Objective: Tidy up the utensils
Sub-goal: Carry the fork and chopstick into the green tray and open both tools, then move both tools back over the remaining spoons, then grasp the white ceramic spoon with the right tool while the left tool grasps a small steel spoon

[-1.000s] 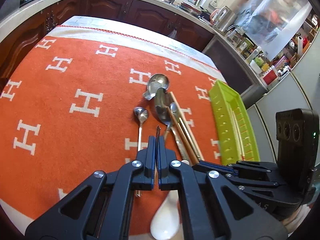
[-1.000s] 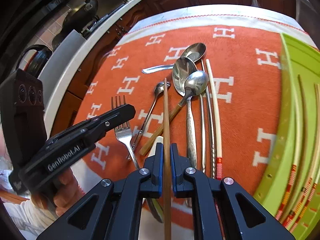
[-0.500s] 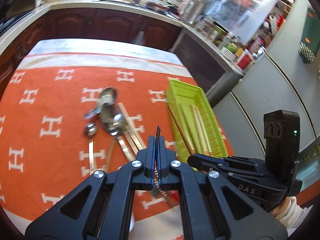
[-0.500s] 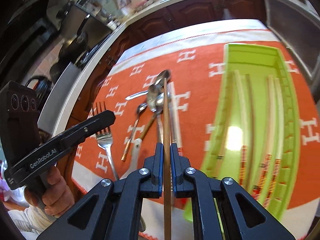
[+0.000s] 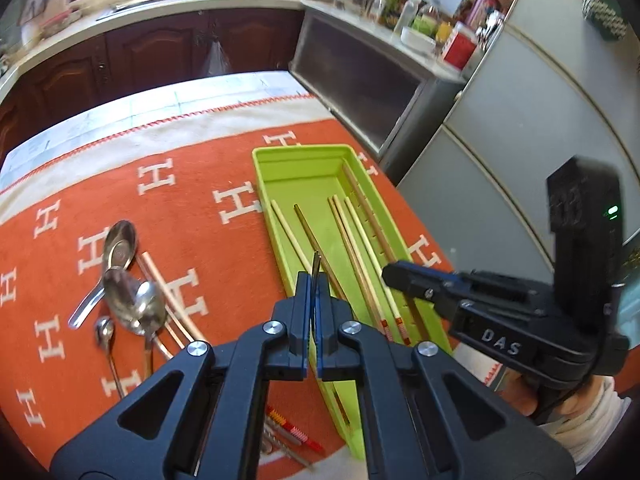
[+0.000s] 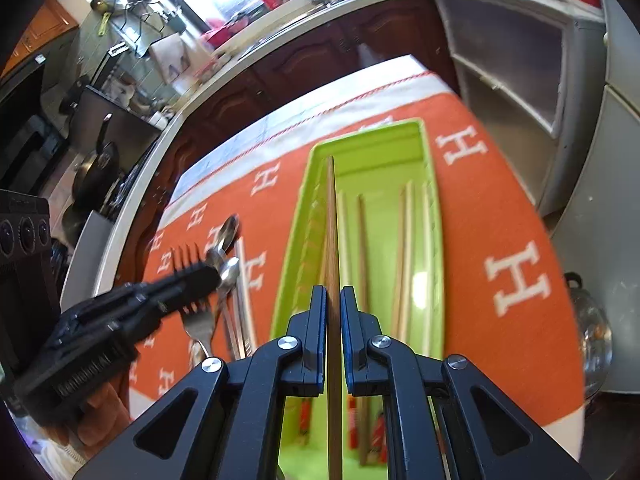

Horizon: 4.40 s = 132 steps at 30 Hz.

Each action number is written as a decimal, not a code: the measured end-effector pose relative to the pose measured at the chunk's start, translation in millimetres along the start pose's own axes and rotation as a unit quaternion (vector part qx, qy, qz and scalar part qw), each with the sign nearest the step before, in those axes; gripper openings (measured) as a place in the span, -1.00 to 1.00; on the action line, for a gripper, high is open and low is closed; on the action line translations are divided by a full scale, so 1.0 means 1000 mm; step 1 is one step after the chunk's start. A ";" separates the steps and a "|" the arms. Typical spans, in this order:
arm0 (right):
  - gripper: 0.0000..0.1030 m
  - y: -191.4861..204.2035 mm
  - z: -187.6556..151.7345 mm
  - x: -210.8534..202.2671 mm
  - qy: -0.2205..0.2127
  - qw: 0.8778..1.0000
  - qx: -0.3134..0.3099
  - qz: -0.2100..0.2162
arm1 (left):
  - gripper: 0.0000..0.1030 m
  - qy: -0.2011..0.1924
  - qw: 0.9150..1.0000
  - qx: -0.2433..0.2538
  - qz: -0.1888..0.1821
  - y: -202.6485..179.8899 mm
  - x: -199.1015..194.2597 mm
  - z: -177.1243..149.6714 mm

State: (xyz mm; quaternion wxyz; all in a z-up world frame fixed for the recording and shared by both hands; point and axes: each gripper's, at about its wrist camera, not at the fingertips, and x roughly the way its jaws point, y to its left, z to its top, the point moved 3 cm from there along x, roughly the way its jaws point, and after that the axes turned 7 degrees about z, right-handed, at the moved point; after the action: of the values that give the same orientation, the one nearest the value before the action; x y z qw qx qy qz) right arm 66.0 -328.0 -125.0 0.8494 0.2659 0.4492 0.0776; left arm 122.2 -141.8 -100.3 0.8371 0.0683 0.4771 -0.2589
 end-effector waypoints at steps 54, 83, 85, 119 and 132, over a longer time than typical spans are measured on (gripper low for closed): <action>-0.50 0.111 -0.059 0.034 0.048 0.992 -0.118 0.005 | -0.33 0.018 0.982 -0.139 0.128 0.118 -0.059 -0.128; -0.44 0.162 -0.105 0.086 0.136 0.971 -0.193 0.030 | -0.33 0.045 0.986 -0.151 0.058 0.136 -0.041 -0.172; -0.44 0.166 -0.108 0.089 0.141 0.969 -0.198 0.039 | -0.33 0.051 0.986 -0.146 0.053 0.135 -0.039 -0.176; -0.93 0.164 -0.114 0.124 0.132 0.971 -0.176 0.094 | -0.33 0.014 0.972 -0.233 0.040 0.205 -0.010 -0.124; -0.93 0.137 -0.078 0.099 0.095 0.981 -0.143 0.091 | -0.44 0.010 0.975 -0.217 0.041 0.201 0.039 -0.080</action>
State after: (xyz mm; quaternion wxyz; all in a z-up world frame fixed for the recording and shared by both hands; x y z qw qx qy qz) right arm 75.8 -144.9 -160.6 0.8215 0.1722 0.4863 0.2428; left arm 177.6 44.9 -202.8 0.8369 -0.0929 0.5273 -0.1136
